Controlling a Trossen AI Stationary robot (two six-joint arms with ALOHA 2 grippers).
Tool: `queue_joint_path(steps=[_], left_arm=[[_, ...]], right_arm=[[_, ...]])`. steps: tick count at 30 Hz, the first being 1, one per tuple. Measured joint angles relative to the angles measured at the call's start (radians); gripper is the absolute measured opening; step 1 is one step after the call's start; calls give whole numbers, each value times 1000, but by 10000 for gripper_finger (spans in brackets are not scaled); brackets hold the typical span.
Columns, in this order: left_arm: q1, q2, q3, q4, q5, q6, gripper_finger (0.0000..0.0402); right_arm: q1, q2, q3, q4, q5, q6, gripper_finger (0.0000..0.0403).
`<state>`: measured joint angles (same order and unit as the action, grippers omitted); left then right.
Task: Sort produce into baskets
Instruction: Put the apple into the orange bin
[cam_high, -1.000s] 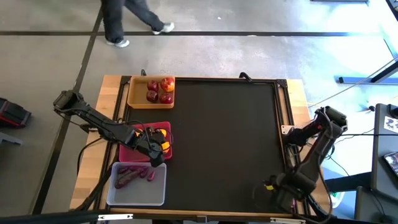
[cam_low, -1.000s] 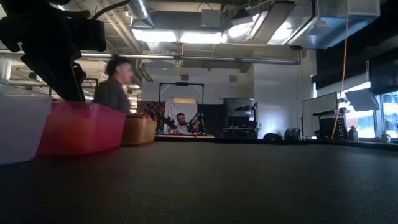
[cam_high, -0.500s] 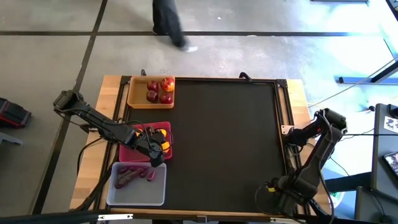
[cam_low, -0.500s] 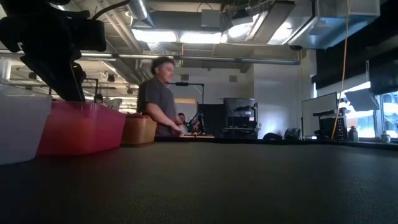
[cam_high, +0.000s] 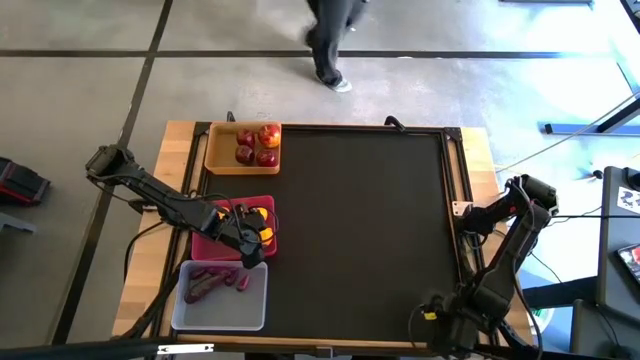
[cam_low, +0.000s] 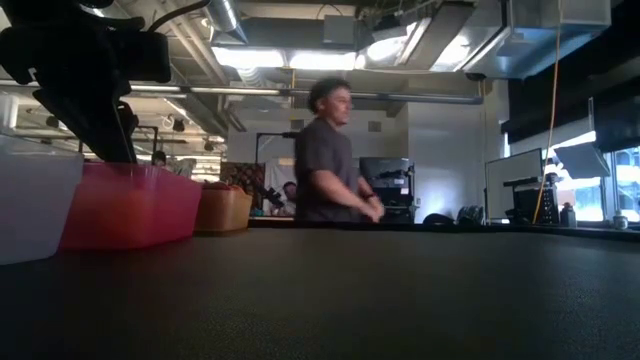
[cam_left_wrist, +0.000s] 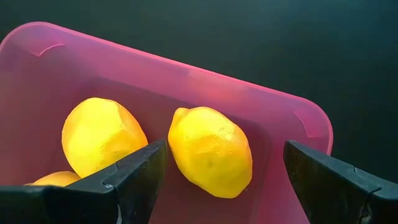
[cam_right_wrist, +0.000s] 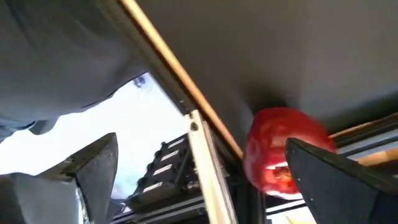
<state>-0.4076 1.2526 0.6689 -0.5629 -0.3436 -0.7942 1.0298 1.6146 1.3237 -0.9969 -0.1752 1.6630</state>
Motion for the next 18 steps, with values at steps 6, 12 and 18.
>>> queue_joint_path(steps=[6, 12, 18], left_arm=[[0, 0, 0, 0, 0, -1, 315], [0, 0, 0, 0, 0, -2, 315], [0, 0, 0, 0, 0, -2, 315]], right_arm=[[-2, 0, -4, 27, 1, 43, 390], [-15, 0, -4, 159, 81, 86, 390], [-28, 0, -5, -6, -44, 123, 390]])
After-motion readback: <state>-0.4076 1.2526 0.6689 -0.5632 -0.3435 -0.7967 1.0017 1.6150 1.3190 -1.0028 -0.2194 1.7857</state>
